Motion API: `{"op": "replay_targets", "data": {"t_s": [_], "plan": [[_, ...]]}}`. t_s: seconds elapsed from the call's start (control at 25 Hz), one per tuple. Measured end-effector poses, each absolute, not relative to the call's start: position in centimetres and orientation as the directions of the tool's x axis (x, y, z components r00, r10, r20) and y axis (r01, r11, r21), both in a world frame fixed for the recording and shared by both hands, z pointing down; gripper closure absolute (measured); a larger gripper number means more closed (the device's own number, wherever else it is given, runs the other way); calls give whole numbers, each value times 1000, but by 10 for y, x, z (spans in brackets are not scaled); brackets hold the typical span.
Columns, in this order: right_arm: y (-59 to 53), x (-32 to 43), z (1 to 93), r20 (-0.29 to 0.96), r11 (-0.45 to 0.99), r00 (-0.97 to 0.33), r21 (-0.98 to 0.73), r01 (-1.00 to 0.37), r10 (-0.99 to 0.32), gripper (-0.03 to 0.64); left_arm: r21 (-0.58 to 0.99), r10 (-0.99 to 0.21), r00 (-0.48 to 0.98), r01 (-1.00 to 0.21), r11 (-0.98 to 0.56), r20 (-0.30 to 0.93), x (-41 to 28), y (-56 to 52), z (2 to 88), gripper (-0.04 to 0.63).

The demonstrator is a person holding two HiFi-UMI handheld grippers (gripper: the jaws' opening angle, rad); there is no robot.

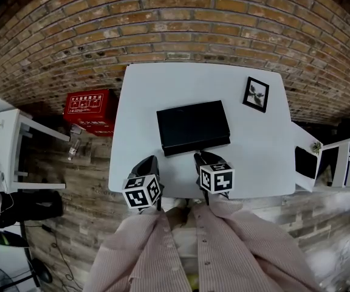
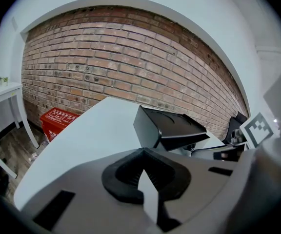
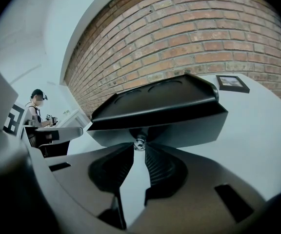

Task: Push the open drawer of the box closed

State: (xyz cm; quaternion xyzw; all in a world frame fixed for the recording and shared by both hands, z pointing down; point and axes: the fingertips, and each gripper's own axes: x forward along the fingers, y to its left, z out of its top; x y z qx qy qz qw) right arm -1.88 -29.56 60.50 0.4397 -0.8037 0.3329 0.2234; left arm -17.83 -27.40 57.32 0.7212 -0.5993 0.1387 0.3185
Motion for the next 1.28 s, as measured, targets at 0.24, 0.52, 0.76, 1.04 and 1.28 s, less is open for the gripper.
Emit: {"op": "replay_targets", "data": {"t_s": [0.24,0.52,0.76,1.04,1.28], "plan": [[-303,-21,605,647,398,-517,-338,-853,-560,541,289,-781,235,-954,-73,579,-181,-278,571,600],[-310,-24,605,643,398,-518,-337,-853,-565,541,286,-783,231,-956,-70,578,-184,-283,572,601],[-315,-24,605,641,397,-514,-333,-855,-569,541,286,-784,227,-956,-66,577,-186,-286,571,600],[-317,-25,605,641,401,-516,-333,-854,-567,541,287,-785,226,-956,-64,576,-187,-290,571,601],[-319,-26,605,643,402,-512,-326,-856,-570,541,286,-785,234,-955,-75,573,-186,-293,570,600]]}}
